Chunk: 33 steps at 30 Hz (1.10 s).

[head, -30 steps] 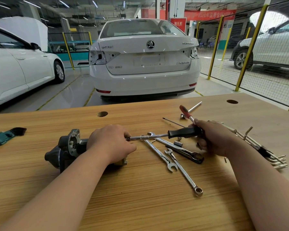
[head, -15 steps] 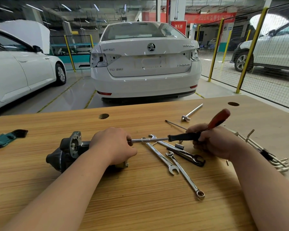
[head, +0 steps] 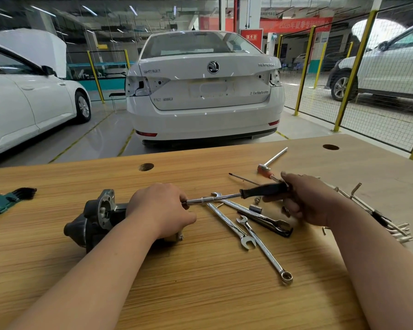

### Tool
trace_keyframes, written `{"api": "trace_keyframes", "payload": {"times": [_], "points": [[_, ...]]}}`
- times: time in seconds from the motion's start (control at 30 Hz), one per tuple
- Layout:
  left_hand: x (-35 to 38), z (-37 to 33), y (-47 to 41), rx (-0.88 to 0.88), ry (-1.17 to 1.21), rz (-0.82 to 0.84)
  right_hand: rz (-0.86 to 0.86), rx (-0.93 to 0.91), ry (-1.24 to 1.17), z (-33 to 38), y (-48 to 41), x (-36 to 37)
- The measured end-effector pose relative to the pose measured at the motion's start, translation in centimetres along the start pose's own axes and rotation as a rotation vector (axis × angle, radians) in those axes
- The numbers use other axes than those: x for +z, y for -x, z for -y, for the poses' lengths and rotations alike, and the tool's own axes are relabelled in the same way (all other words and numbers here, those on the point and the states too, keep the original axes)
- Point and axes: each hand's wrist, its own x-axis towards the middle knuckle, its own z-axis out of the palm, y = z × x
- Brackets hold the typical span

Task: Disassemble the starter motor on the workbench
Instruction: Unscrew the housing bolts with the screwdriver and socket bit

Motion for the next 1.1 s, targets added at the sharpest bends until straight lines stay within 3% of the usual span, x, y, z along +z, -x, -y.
{"api": "trace_keyframes", "payload": {"times": [0.33, 0.57, 1.1], "points": [[-0.3, 0.0, 0.0, -0.008, 0.021, 0.028, 0.066, -0.028, -0.103, -0.2, 0.2, -0.5], [-0.5, -0.1, 0.0, -0.002, -0.023, 0.066, 0.101, -0.132, 0.018, -0.4, 0.6, -0.3], [-0.1, -0.1, 0.5, -0.004, 0.001, -0.027, 0.021, -0.011, -0.037, 0.3, 1.2, 0.9]]}}
